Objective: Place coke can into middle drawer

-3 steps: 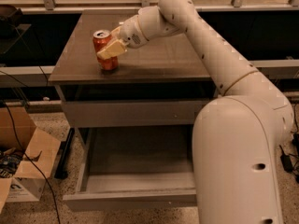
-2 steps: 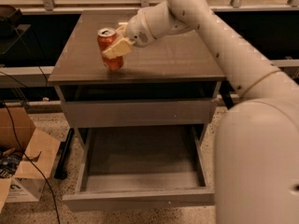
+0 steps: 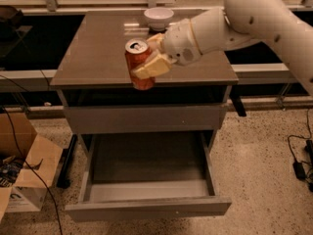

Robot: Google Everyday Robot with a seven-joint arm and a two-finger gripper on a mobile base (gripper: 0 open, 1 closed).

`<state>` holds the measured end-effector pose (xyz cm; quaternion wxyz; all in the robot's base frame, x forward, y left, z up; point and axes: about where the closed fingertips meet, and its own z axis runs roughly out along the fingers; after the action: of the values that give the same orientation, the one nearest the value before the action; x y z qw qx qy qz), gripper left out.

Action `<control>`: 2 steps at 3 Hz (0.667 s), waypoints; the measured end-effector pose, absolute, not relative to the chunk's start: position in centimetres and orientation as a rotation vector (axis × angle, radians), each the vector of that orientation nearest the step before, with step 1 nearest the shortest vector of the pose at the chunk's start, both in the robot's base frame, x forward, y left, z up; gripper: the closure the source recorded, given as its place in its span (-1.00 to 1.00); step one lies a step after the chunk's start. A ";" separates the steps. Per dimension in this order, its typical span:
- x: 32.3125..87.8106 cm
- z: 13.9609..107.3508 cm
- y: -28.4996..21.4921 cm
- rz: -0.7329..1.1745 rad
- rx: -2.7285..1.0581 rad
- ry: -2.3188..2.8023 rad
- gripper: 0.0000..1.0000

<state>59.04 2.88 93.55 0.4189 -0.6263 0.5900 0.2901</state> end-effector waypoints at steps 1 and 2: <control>53.9 92.7 0.0 0.638 -1.561 1.502 1.00; 51.3 86.3 -1.2 0.664 -1.504 1.585 1.00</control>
Offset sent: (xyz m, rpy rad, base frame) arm -0.1096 -0.0547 -0.2090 -0.0273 0.2060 -0.1662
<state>51.25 -1.16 86.34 0.4159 -0.5991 0.6310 0.2646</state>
